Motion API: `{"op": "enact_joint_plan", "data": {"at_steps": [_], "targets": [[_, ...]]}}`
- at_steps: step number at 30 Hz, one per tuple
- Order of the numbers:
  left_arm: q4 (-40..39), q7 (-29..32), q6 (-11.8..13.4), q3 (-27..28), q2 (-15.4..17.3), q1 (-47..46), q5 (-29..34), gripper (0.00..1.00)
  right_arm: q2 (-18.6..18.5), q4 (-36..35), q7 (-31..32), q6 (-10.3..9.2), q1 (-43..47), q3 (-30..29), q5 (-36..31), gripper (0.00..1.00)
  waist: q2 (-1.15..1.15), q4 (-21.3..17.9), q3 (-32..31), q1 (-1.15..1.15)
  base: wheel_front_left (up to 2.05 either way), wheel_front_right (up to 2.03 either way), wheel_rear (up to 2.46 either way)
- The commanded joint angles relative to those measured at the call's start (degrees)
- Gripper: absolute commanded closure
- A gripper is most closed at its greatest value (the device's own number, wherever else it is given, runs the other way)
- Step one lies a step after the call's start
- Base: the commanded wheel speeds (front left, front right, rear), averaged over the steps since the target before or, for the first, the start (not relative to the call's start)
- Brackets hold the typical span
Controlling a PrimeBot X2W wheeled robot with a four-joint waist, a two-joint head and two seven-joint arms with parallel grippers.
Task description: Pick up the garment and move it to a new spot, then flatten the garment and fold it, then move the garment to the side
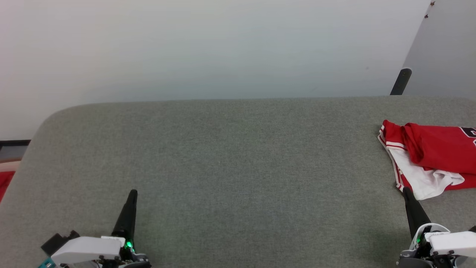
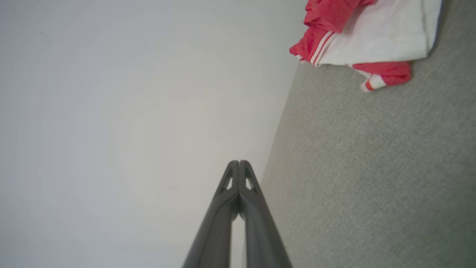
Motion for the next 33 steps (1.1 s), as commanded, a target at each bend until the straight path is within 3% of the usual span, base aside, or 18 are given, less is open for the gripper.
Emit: {"op": "enact_joint_plan", "data": {"at_steps": [1, 19, 33], "targets": [[-0.02, 0.35, -0.17, 0.28, -0.12, -0.85, -1.05, 1.0, 0.19, -0.39, 0.41, -0.03, -0.96, -0.22, 1.25, 1.0, 0.0, 0.0, 0.06, 0.0, 0.0, 0.0, 0.0], [0.48, 2.17, -0.2, 0.84, -1.33, -1.75, -6.91, 1.0, 1.14, -0.61, 2.12, -0.04, -1.79, -0.52, 7.93, 1.0, 0.0, 0.0, 0.78, 0.0, 0.0, 0.0, 0.0], [0.47, 2.21, -0.2, 0.8, -1.28, -1.71, -6.96, 1.0, 1.1, -0.56, 2.12, -0.04, -1.45, -0.48, 7.9, 1.0, 0.0, 0.0, 0.81, 0.0, 0.0, 0.0, 0.0]]}}
